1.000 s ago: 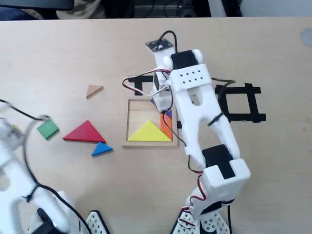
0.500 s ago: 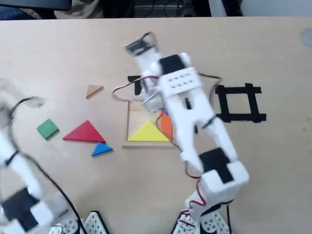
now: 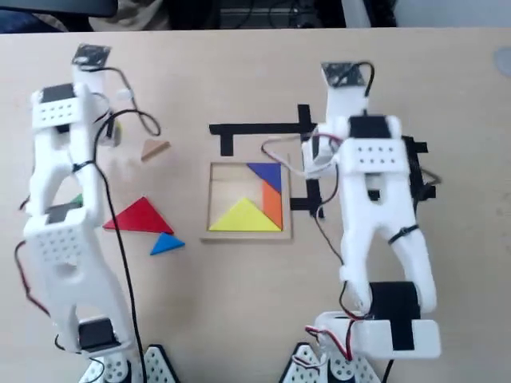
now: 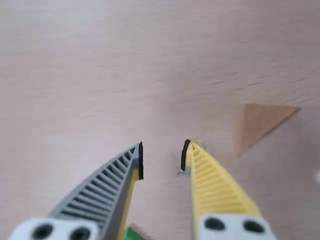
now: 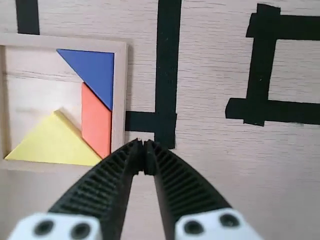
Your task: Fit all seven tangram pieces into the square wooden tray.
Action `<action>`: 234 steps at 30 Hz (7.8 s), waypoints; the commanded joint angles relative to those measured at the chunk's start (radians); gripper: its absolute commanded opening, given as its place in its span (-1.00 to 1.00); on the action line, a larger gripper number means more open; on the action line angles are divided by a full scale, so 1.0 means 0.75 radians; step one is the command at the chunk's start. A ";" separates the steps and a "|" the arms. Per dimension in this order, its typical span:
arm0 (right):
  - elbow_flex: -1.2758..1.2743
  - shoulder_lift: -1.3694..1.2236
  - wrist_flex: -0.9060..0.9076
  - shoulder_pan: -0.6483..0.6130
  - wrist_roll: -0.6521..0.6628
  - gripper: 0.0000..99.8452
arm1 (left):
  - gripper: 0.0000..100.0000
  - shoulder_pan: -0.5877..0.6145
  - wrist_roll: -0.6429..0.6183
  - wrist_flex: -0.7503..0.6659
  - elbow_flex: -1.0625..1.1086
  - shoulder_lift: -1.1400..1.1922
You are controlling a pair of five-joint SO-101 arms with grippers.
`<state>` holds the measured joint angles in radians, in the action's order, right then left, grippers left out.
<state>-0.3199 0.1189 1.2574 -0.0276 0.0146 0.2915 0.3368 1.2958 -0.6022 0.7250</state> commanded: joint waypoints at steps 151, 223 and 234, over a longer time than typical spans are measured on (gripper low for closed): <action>2.497 -1.857 0.039 -0.829 0.145 -0.45 | -0.70 0.971 -0.082 -0.248 2.026 -1.250; 2.464 -1.787 0.325 -0.779 0.045 -0.74 | -0.70 0.854 -0.084 -0.274 2.035 -1.260; 2.630 -1.210 0.681 -0.415 0.106 -0.62 | -0.70 0.375 -0.479 -0.065 1.241 -1.258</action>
<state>1.5980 -0.9735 1.7300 -0.4312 0.0867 0.6859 0.0391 1.2267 0.5286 -0.2018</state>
